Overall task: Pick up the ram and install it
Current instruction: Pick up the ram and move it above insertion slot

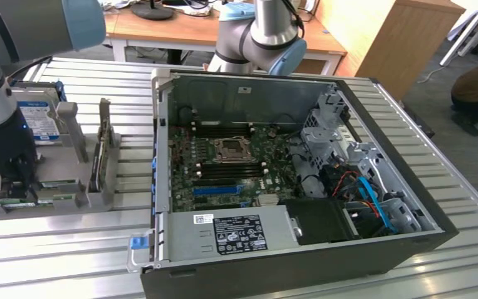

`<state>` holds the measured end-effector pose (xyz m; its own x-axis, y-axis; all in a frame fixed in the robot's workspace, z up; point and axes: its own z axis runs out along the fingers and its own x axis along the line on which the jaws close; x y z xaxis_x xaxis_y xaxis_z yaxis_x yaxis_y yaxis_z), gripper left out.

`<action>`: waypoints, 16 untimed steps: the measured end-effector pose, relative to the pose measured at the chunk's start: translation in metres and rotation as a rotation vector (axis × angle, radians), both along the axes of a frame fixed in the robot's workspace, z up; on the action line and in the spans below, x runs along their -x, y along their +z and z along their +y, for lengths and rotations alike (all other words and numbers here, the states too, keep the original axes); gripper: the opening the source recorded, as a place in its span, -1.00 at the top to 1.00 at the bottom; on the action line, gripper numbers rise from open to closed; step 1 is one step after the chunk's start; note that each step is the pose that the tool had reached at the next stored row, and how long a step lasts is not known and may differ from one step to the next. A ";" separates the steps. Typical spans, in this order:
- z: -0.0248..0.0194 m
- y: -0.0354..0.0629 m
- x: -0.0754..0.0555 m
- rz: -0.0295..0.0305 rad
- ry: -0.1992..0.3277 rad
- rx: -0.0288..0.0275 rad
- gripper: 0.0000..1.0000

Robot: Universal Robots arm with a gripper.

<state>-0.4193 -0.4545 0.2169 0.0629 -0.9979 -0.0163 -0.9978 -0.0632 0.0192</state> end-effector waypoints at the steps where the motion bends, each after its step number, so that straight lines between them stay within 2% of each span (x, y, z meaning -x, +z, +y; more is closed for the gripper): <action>1: 0.0000 -0.0007 0.000 0.0000 0.000 0.0000 0.40; 16: 0.0000 -0.0108 0.000 0.0001 0.000 0.0001 0.40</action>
